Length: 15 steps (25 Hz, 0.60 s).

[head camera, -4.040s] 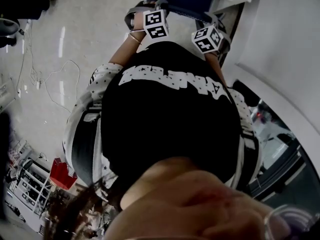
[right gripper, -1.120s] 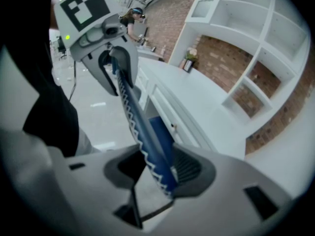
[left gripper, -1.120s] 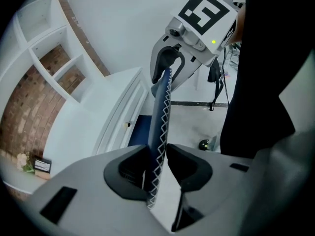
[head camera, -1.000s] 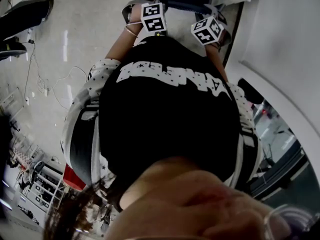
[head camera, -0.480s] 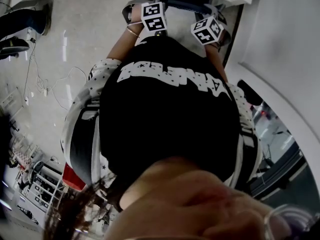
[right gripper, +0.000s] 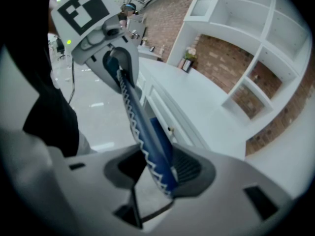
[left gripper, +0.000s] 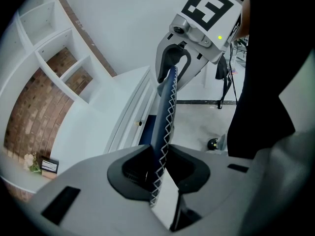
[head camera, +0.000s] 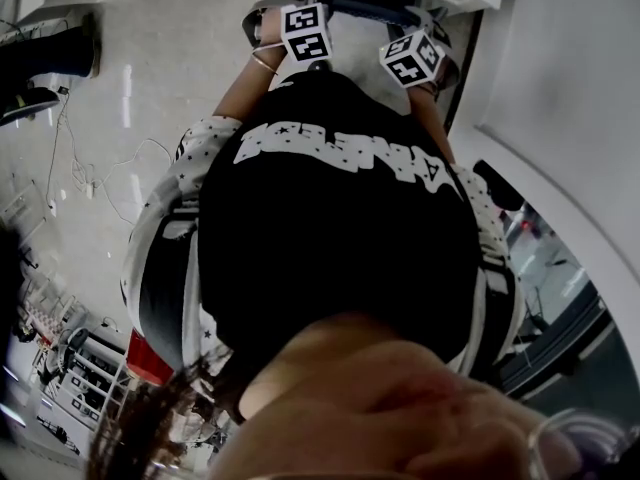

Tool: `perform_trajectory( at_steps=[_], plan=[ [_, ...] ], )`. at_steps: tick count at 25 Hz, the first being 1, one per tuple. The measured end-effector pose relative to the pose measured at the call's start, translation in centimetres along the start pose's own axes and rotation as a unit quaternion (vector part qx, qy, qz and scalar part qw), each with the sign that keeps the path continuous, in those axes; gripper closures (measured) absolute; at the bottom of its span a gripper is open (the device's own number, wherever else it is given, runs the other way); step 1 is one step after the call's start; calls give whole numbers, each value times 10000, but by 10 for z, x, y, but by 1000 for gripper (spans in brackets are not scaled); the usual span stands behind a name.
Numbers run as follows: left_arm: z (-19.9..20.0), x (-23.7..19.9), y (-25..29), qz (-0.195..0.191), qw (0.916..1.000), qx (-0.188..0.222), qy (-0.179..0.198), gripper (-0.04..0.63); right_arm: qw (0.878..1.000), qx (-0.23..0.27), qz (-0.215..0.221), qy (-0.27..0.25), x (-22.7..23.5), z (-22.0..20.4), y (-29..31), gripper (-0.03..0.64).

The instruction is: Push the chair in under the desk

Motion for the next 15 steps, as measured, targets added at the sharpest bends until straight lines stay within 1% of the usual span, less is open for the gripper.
perform_trajectory(
  at_steps=[15],
  plan=[
    [10, -10, 1, 7, 10000, 41, 65, 482, 10000, -20, 15, 42, 12, -1, 0, 440]
  ],
)
Point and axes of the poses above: the fingertips, and each gripper's own axes: y forward along the fingers, x to its right, z out of its top, the point moved 10 cm from there along -y, backward along the fingers, and after that the axes turned 7 degrees about -x, right-handed, at the moved point
